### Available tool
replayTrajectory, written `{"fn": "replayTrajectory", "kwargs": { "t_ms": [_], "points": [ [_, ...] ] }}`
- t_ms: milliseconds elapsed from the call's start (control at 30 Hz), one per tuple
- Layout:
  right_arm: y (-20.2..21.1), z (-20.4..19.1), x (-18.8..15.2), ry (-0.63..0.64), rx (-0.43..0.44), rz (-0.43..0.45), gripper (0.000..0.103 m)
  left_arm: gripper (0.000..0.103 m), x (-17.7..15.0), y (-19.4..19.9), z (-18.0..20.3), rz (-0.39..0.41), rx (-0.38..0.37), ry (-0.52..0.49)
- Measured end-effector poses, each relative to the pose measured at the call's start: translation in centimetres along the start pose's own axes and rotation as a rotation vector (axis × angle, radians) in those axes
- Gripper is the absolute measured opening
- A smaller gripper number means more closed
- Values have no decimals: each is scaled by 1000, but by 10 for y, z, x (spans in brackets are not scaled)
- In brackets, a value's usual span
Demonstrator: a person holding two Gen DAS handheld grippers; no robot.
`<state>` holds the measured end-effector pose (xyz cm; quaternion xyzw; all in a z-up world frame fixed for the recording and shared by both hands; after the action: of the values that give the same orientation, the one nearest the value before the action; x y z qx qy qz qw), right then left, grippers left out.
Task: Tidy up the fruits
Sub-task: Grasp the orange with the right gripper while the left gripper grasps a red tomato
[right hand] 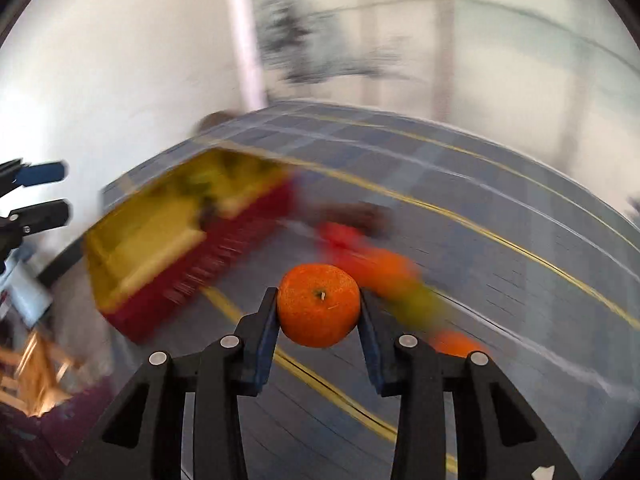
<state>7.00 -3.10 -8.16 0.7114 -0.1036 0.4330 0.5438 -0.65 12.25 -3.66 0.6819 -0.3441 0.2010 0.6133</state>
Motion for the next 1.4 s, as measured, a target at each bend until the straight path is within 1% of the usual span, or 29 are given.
{"fn": "replayTrajectory", "kwargs": {
  "t_ms": [33,100,133,200,233,267,333,433,500,533,567,600,633,667,700,733,767,800,833,867,967,1067,1167,1200,1233,1267,1333,1400],
  "points": [
    [10,24,-8,-28,-61,0,35,74,2,-1,9,-1,-26,-8],
    [27,89,-33,-118,-190,-36,35,74,11,-8,35,-6,-98,-36],
    [33,112,-42,-140,-248,-49,35,74,15,-15,51,-17,-135,-53],
    [41,152,-58,-179,-328,-79,35,74,22,-24,71,-34,-171,-71],
    [42,165,-62,-204,-345,-89,35,74,28,-32,86,-39,-204,-91],
    [43,176,-68,-229,-357,-94,35,74,32,-37,94,-45,-217,-104],
    [45,195,-79,-285,-366,-102,35,74,41,-53,107,-57,-223,-118],
    [43,197,-84,-321,-338,-85,35,74,51,-79,114,-88,-257,-143],
    [42,190,-89,-317,-317,-96,35,73,51,-103,118,-138,-311,-170],
    [42,187,-88,-309,-311,-97,35,73,51,-109,120,-149,-325,-178],
    [39,183,-83,-303,-303,-92,35,72,51,-120,120,-177,-338,-188],
    [39,182,-84,-297,-291,-82,35,70,51,-131,118,-210,-340,-187],
    [39,180,-84,-294,-283,-80,35,62,50,-137,117,-227,-340,-180],
    [38,179,-86,-292,-278,-85,36,59,50,-147,117,-253,-350,-165],
    [38,178,-86,-287,-277,-80,36,59,49,-153,116,-275,-361,-152],
    [39,177,-85,-286,-270,-74,36,56,47,-163,114,-303,-352,-142],
    [39,177,-85,-291,-264,-73,36,48,46,-169,112,-317,-338,-138],
    [39,178,-85,-299,-259,-74,36,46,44,-174,111,-332,-334,-132],
    [39,179,-85,-305,-254,-74,36,43,41,-179,111,-354,-346,-114],
    [40,179,-85,-310,-248,-69,36,42,40,-180,110,-367,-349,-105],
    [40,177,-83,-302,-240,-60,36,42,41,-184,111,-376,-352,-93],
    [39,177,-83,-299,-232,-68,36,42,44,-189,116,-378,-328,-117],
    [38,177,-83,-305,-224,-69,36,42,44,-197,125,-405,-331,-135],
    [38,178,-83,-306,-223,-68,36,41,44,-199,126,-404,-319,-139],
    [38,178,-83,-307,-223,-68,36,34,44,-199,126,-398,-300,-145],
    [38,178,-83,-307,-223,-69,36,31,45,-198,126,-394,-291,-145],
    [38,178,-84,-307,-223,-69,36,31,46,-192,123,-371,-266,-114],
    [38,178,-84,-305,-224,-70,36,31,46,-175,123,-336,-267,-74]
  ]
}}
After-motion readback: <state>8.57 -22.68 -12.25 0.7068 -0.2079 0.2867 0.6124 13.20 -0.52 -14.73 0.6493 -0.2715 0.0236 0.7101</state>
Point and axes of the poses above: each gripper's, at about its wrist camera, not at the fingertips, and y roughly against the way its jaws point, z to its right, x to its top, the point moved 10 cm from there along -y, roughly the way its jaws point, and after that the axes turned 1 degree about -x, right-handed, at the moved point
